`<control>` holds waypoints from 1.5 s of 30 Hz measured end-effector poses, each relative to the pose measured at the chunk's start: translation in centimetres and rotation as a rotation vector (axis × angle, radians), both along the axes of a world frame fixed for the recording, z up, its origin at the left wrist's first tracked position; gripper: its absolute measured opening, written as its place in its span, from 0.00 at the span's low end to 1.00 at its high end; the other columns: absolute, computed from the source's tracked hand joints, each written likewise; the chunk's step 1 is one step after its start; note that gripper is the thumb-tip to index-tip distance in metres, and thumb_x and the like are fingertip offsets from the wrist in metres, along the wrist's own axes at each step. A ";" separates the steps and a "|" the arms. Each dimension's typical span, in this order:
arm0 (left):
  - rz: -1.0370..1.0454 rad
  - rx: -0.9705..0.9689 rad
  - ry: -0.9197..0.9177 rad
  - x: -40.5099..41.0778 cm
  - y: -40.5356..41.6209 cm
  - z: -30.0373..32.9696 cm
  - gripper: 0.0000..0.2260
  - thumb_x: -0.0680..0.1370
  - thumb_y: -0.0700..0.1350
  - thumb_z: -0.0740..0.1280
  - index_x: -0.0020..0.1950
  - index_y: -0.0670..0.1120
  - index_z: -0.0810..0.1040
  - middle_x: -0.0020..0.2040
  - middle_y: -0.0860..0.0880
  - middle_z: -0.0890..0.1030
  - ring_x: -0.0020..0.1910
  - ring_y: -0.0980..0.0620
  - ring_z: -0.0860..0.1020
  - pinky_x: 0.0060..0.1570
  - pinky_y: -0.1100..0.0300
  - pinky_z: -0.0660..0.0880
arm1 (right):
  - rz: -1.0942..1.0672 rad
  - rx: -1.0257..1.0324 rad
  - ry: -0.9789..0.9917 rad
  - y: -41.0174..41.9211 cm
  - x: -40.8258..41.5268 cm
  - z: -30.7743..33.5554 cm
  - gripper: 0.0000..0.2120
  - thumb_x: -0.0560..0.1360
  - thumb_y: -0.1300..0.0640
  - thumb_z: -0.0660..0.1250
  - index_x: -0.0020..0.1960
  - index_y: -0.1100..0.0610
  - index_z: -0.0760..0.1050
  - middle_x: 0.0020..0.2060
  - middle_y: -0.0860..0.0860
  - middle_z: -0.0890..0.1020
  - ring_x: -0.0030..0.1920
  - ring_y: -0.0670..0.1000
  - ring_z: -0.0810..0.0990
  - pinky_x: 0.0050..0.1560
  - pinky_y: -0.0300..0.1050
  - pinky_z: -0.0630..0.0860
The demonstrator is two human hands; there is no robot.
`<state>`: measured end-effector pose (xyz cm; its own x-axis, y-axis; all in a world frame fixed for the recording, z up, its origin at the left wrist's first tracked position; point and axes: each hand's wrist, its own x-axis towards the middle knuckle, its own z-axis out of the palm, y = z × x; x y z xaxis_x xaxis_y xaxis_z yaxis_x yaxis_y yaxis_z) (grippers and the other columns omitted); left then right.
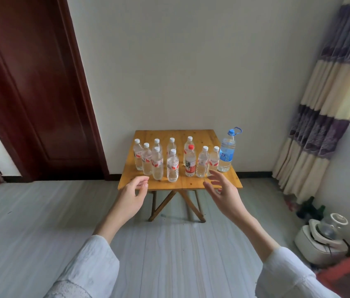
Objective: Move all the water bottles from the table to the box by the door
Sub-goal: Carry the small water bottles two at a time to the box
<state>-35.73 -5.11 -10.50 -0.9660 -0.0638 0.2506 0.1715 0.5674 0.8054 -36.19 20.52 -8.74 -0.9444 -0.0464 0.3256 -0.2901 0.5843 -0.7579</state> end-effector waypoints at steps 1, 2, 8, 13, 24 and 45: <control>0.011 -0.004 -0.008 -1.9 0.0 -0.3 0.13 0.79 0.47 0.58 0.61 0.49 0.73 0.57 0.54 0.75 0.56 0.58 0.72 0.54 0.64 0.68 | 0.004 -0.007 -0.015 0.2 -2.2 -0.4 0.22 0.75 0.52 0.64 0.67 0.56 0.66 0.60 0.53 0.77 0.58 0.49 0.76 0.59 0.46 0.73; 0.019 -0.004 -0.022 -3.9 -0.1 -0.6 0.13 0.79 0.48 0.58 0.62 0.49 0.73 0.57 0.54 0.75 0.56 0.58 0.72 0.54 0.63 0.68 | 0.006 -0.014 -0.029 0.5 -4.3 -0.8 0.22 0.75 0.52 0.63 0.67 0.56 0.66 0.60 0.53 0.77 0.57 0.49 0.76 0.59 0.46 0.74; 0.076 0.025 -0.091 -12.8 -0.2 -2.4 0.14 0.79 0.47 0.58 0.63 0.48 0.72 0.61 0.50 0.76 0.56 0.57 0.72 0.53 0.65 0.66 | 0.026 -0.025 -0.087 0.4 -15.1 -2.2 0.21 0.75 0.51 0.63 0.66 0.56 0.67 0.58 0.53 0.79 0.56 0.48 0.77 0.56 0.44 0.74; 0.127 0.039 -0.135 -19.5 -1.0 -4.5 0.15 0.79 0.47 0.58 0.64 0.48 0.71 0.64 0.49 0.73 0.58 0.58 0.69 0.56 0.62 0.66 | 0.082 -0.029 -0.167 -0.8 -22.1 -4.2 0.21 0.75 0.51 0.63 0.65 0.57 0.68 0.59 0.53 0.79 0.57 0.49 0.77 0.58 0.47 0.75; 0.149 0.216 -0.298 -35.7 -2.8 -13.0 0.21 0.78 0.46 0.60 0.70 0.49 0.62 0.71 0.48 0.67 0.67 0.50 0.68 0.63 0.55 0.67 | -0.022 -0.098 -0.318 -4.8 -36.7 -10.8 0.19 0.74 0.51 0.64 0.62 0.58 0.71 0.56 0.54 0.80 0.55 0.49 0.78 0.56 0.50 0.77; -0.084 0.152 -0.293 -50.1 -5.1 -18.2 0.15 0.71 0.45 0.70 0.56 0.52 0.75 0.52 0.56 0.78 0.54 0.58 0.74 0.49 0.74 0.68 | -0.128 0.066 -0.433 -11.6 -48.0 -18.9 0.21 0.71 0.52 0.69 0.62 0.57 0.72 0.58 0.53 0.78 0.58 0.53 0.75 0.55 0.41 0.70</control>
<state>-85.83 -10.18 -28.70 -0.9990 0.0035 -0.0447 -0.0388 0.4307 0.9017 -84.24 8.88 -27.68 -0.9924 0.0723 -0.0998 0.1228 0.6459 -0.7535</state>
